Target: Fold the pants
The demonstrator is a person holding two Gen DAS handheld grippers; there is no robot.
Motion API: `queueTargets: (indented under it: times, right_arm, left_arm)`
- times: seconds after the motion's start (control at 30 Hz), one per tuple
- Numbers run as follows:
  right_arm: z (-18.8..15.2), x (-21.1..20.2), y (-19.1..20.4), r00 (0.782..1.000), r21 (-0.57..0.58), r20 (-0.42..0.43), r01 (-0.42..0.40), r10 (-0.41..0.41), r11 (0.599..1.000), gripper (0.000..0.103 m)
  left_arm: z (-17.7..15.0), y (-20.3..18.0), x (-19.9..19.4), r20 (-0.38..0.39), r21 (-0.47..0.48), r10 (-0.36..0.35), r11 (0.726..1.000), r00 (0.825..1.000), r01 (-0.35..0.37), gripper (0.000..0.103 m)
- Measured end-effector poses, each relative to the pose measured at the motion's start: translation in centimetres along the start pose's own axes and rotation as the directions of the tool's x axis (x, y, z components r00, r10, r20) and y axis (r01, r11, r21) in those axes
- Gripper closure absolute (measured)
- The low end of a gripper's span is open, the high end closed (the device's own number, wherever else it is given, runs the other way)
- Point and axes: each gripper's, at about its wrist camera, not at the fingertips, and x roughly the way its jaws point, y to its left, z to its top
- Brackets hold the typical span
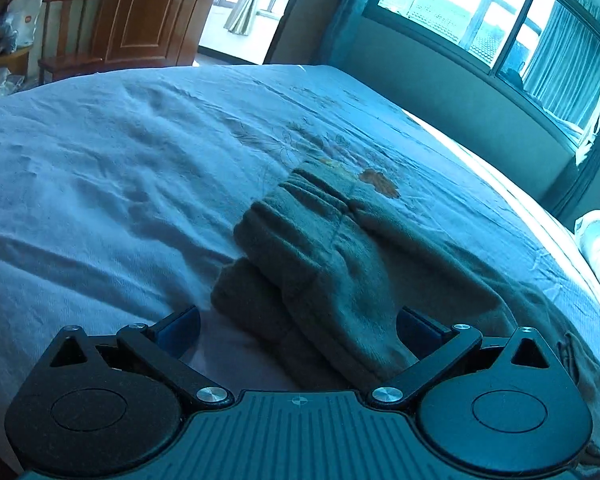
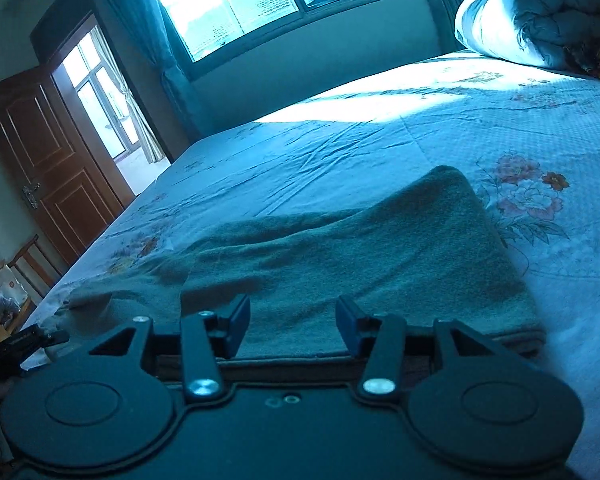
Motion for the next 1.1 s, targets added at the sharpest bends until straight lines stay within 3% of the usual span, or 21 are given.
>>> queueTargets:
  times: [0.07,0.13,0.17,0.2,0.33,0.4,0.47,0.53,0.63,0.7,0.73,0.83,0.93,1.1]
  right_arm:
    - [-0.5,1.2,2.1,0.999,-0.041,-0.029,-0.034,0.033,0.999,0.061]
    - [-1.1,2.4,4.1,0.997,-0.091,-0.058,-0.049,0.044,0.995,0.061]
    - [-1.5,2.8,5.1,0.997,-0.121,-0.068,-0.054,0.046,0.991,0.061]
    - [-1.9,3.0,5.9,0.996,-0.144,-0.071,-0.058,0.048,0.988,0.061]
    - [-3.4,3.8,9.0,0.997,-0.278,-0.073,-0.052,0.033,0.959,0.06]
    - [-4.8,5.2,10.6,0.993,-0.425,-0.095,0.023,-0.07,0.905,0.044]
    - [-6.6,6.5,11.6,0.985,-0.561,-0.08,0.082,-0.152,0.824,0.044]
    - [-6.5,6.7,12.1,0.981,-0.568,-0.082,0.099,-0.176,0.817,0.044]
    - [-4.6,4.4,11.3,0.993,-0.466,-0.037,0.081,-0.111,0.881,0.045]
    - [-3.4,1.7,9.3,0.997,-0.364,0.062,0.07,-0.051,0.929,0.019]
    - [-2.8,0.7,7.9,0.996,-0.304,0.084,0.057,-0.033,0.951,0.018]
    - [-1.0,-1.2,2.8,0.99,-0.06,0.134,0.043,-0.035,0.997,0.019]
    - [0.1,-2.2,-2.1,0.987,0.11,0.143,0.063,-0.079,0.992,0.023]
    - [0.8,-4.5,-8.5,0.974,0.261,0.196,0.064,-0.118,0.963,0.025]
  left_arm:
    - [-0.1,1.1,0.9,0.035,-0.049,-0.012,0.999,0.999,0.014,0.0]
    - [-0.5,0.4,1.1,0.028,0.016,-0.021,1.0,0.999,0.02,0.023]
    - [-0.6,0.4,0.9,0.022,0.016,-0.04,0.999,0.999,0.039,0.036]
    - [-0.5,0.6,0.5,0.021,-0.005,-0.057,0.998,0.998,0.057,0.043]
    - [0.3,1.4,-1.0,0.023,-0.04,-0.1,0.994,0.995,0.101,0.046]
    - [0.3,0.9,-1.2,0.032,0.008,-0.088,0.996,0.996,0.088,0.046]
    - [0.1,0.8,-0.8,0.022,0.031,-0.078,0.997,0.997,0.077,0.046]
    - [0.2,0.8,-0.9,0.023,0.019,-0.083,0.996,0.996,0.082,0.046]
    - [0.9,0.0,-2.3,0.062,0.04,-0.097,0.995,0.993,0.095,0.05]
    - [1.5,-1.5,-4.1,0.095,0.093,-0.108,0.991,0.99,0.099,0.056]
    - [2.0,-2.5,-4.8,0.11,0.116,-0.118,0.988,0.987,0.105,0.061]
    - [3.2,-5.5,-6.3,0.142,0.165,-0.154,0.978,0.978,0.13,0.063]
    - [3.6,-10.0,-7.2,0.153,0.204,-0.21,0.963,0.966,0.177,0.063]
    - [1.2,-18.9,-7.9,0.113,0.29,-0.308,0.92,0.945,0.265,0.063]
